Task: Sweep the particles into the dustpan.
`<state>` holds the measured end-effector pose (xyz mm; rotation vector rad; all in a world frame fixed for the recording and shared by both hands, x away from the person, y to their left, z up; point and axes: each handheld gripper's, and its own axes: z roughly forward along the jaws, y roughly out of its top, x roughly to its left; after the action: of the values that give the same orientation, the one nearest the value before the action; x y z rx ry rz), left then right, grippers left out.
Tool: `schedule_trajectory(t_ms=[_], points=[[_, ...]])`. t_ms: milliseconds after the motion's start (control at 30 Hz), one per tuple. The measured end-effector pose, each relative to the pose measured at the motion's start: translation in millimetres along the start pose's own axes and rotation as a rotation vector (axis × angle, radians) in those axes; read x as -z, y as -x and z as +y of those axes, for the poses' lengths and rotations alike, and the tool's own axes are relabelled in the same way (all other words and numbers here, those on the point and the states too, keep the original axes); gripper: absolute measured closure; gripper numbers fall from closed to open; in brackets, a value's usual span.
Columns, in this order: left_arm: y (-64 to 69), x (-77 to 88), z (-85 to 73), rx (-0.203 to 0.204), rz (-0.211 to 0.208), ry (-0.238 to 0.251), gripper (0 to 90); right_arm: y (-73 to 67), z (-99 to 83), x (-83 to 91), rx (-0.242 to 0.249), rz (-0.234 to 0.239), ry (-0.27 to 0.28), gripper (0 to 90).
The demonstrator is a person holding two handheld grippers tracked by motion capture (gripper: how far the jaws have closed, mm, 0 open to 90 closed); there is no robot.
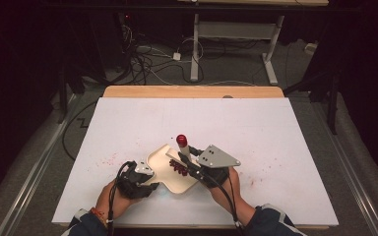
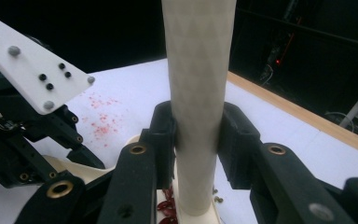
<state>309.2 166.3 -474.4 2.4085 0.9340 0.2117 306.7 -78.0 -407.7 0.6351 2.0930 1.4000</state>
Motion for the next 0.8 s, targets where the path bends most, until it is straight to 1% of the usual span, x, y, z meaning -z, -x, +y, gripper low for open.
schedule_trajectory(t_ms=[67,167,233,367,467,533,600,667,700,733,800], points=[[-0.3,-0.4,-0.2,-0.004,0.000,-0.003,63.5,-1.4,1.5,0.6,-0.009,0.020,-0.004,70.0],[-1.7,0.4,-1.0,-0.002,-0.005,0.002,63.5,-3.3,2.5,1.7,-0.002,0.030,-0.003,70.1],[-2.4,0.8,-1.5,-0.002,-0.007,0.002,63.5,-3.0,3.2,3.1,-0.008,0.040,-0.003,70.2],[-4.4,1.2,-2.1,0.000,-0.015,0.003,63.5,2.7,6.3,8.8,-0.028,0.069,0.009,70.3],[-5.9,1.7,-2.4,-0.002,-0.017,0.001,63.5,8.1,8.4,12.6,-0.016,0.083,0.021,70.2],[-7.2,3.2,-3.0,-0.004,-0.015,-0.001,63.5,14.2,9.5,15.2,-0.025,0.089,0.029,70.2],[-9.5,4.8,-4.2,0.002,-0.018,0.002,63.5,21.3,11.1,18.1,-0.019,0.084,0.042,70.2],[-11.7,5.6,-5.5,0.007,-0.016,0.003,63.4,28.8,13.1,20.3,-0.015,0.068,0.049,70.2],[-13.1,5.8,-6.2,0.009,-0.019,0.005,63.5,37.0,15.4,21.5,-0.022,0.040,0.046,70.1],[-14.4,5.9,-7.0,0.009,-0.023,0.007,63.5,37.0,15.4,21.5,-0.022,0.040,0.046,70.1],[-17.6,6.0,-8.5,0.016,-0.027,0.007,63.4,45.5,17.3,20.9,-0.032,0.028,0.044,70.1]])
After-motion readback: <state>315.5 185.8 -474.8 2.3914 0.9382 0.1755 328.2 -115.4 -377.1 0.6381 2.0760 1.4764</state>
